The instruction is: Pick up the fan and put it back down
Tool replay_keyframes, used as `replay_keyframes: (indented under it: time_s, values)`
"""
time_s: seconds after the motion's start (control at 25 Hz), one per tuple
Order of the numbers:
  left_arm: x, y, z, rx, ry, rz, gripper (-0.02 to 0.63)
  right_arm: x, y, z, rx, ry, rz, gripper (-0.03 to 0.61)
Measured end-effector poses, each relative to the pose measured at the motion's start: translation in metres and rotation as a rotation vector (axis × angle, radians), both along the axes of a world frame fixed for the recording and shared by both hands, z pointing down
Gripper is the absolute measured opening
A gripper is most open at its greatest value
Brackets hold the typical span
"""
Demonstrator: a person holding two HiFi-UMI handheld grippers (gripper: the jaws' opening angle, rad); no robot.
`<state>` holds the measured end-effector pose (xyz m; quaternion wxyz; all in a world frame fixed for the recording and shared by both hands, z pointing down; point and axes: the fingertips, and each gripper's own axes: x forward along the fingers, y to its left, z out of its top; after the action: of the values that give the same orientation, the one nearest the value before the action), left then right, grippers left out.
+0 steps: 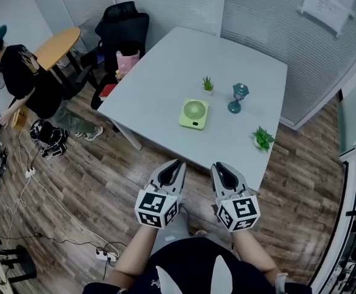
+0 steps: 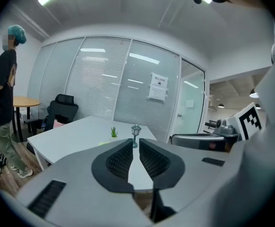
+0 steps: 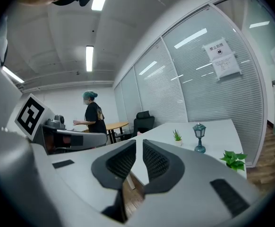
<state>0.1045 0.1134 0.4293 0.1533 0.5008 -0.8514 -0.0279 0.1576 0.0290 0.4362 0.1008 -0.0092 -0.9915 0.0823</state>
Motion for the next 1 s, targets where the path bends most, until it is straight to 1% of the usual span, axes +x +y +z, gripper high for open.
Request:
replay_keyframes:
  time_s: [0.16,0.2,0.24,0.32,0.36,0.44,0.56,0.72,0.88,1.0]
  values:
    - [-0.037,-0.009,0.002,-0.020,0.013,0.036,0.035,-0.034,-0.009,-0.001,-0.024,0.016,0.033,0.146]
    - [-0.046,-0.012,0.004,-0.026,0.019,0.051,0.037,-0.042,-0.011,-0.001,-0.026,0.019,0.041,0.160]
    - [-0.054,-0.015,0.005,-0.033,0.027,0.068,0.048,-0.050,-0.014,-0.001,-0.028,0.023,0.050,0.178]
    - [-0.069,-0.019,0.010,-0.054,0.048,0.104,0.116,-0.064,-0.018,-0.001,-0.030,0.032,0.068,0.206]
    - [-0.076,-0.021,0.013,-0.066,0.058,0.121,0.150,-0.071,-0.019,-0.001,-0.031,0.039,0.077,0.212]
    - [-0.090,-0.024,0.018,-0.087,0.068,0.142,0.191,-0.083,-0.022,0.002,-0.034,0.055,0.092,0.230]
    - [-0.113,-0.025,0.024,-0.101,0.063,0.136,0.246,-0.100,-0.024,0.011,-0.037,0.096,0.106,0.252]
    - [-0.143,-0.023,0.032,-0.118,0.071,0.131,0.270,-0.118,-0.026,0.027,-0.034,0.165,0.132,0.273]
    - [-0.162,-0.020,0.043,-0.137,0.090,0.158,0.270,-0.131,-0.028,0.038,-0.081,0.188,0.172,0.276]
    - [-0.173,-0.019,0.050,-0.136,0.113,0.170,0.270,-0.138,-0.029,0.046,-0.095,0.210,0.193,0.278]
